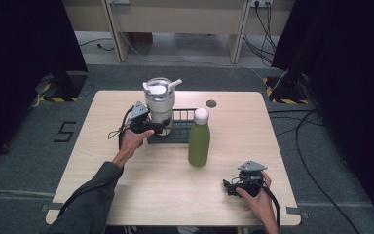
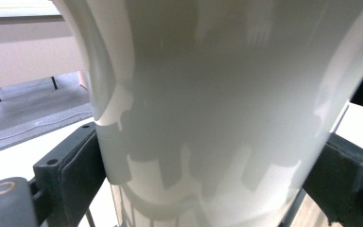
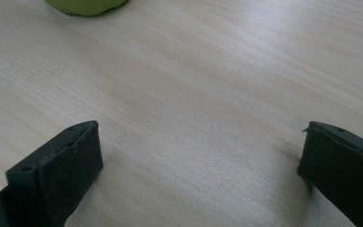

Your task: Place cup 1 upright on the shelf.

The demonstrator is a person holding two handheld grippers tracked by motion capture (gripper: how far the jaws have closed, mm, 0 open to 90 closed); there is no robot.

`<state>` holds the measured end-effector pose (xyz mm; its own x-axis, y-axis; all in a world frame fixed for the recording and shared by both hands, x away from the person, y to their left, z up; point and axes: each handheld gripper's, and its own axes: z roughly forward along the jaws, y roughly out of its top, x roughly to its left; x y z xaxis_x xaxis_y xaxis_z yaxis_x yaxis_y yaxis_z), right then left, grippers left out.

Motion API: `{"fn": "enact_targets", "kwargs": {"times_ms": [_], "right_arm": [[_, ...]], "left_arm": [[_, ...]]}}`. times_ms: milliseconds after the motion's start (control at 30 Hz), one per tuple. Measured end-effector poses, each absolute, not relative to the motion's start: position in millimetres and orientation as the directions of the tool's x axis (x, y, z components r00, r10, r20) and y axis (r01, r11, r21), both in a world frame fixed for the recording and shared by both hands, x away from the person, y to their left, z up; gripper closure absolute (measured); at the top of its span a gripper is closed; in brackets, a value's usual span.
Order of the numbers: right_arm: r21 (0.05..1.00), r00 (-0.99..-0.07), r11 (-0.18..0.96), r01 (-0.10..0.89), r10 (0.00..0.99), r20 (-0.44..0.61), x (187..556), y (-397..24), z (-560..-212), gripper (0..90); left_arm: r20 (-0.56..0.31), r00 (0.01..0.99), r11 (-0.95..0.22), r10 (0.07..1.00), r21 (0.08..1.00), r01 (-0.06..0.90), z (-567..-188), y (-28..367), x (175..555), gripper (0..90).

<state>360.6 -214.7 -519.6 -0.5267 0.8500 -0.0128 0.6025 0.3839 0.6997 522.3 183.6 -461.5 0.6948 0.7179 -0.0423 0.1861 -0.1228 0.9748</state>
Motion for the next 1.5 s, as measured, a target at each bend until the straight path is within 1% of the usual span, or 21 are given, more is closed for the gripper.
{"fn": "enact_targets", "kwargs": {"times_ms": [33, 67, 100, 133, 200, 300, 333, 400, 467, 500, 833, 1233, 1500], "right_arm": [[0.700, -0.527, 0.384, 0.602, 0.850, -0.013, 361, -215, -520, 0.4], [0.700, -0.526, 0.382, 0.603, 0.851, -0.011, 361, -215, -520, 0.4], [0.700, -0.526, 0.382, 0.603, 0.851, -0.011, 361, -215, -520, 0.4], [0.700, -0.526, 0.382, 0.603, 0.851, -0.011, 361, -215, -520, 0.4], [0.700, -0.526, 0.382, 0.603, 0.851, -0.011, 361, -215, -520, 0.4], [0.700, -0.526, 0.384, 0.603, 0.850, -0.013, 361, -215, -519, 0.4], [0.700, -0.526, 0.382, 0.603, 0.851, -0.011, 361, -215, -520, 0.4], [0.700, -0.525, 0.382, 0.603, 0.851, -0.011, 361, -215, -520, 0.4], [0.700, -0.526, 0.382, 0.603, 0.851, -0.011, 361, -215, -520, 0.3], [0.700, -0.526, 0.382, 0.603, 0.851, -0.011, 361, -215, -520, 0.4], [0.700, -0.526, 0.382, 0.603, 0.851, -0.011, 361, -215, -520, 0.4], [0.700, -0.526, 0.382, 0.603, 0.851, -0.011, 361, -215, -520, 0.3], [0.702, -0.526, 0.381, 0.602, 0.850, -0.011, 361, -215, -520, 0.3]], "left_arm": [[-0.058, 0.693, -0.100, 0.719, 0.977, 0.187, -462, 182, 522, 9.0], [-0.043, 0.696, -0.126, 0.717, 0.974, 0.190, -461, 185, 522, 9.0], [-0.065, 0.692, -0.099, 0.719, 0.976, 0.194, -461, 183, 521, 9.0], [-0.041, 0.695, -0.131, 0.718, 0.973, 0.192, -461, 186, 520, 9.1], [-0.039, 0.692, -0.132, 0.721, 0.972, 0.192, -461, 186, 519, 9.1], [-0.063, 0.693, -0.100, 0.719, 0.976, 0.193, -462, 188, 516, 10.0], [-0.040, 0.697, -0.134, 0.716, 0.972, 0.194, -462, 192, 514, 10.6], [-0.037, 0.700, -0.139, 0.713, 0.971, 0.194, -462, 196, 511, 12.0], [-0.066, 0.695, -0.107, 0.716, 0.973, 0.203, -462, 197, 508, 13.8], [-0.049, 0.697, -0.130, 0.715, 0.971, 0.201, -462, 200, 506, 14.8], [-0.048, 0.699, -0.142, 0.714, 0.967, 0.211, -458, 208, 492, 14.7], [-0.069, 0.703, -0.132, 0.708, 0.965, 0.227, -453, 220, 474, 14.7], [-0.093, 0.702, -0.099, 0.706, 0.969, 0.227, -451, 227, 458, 14.8]]}}
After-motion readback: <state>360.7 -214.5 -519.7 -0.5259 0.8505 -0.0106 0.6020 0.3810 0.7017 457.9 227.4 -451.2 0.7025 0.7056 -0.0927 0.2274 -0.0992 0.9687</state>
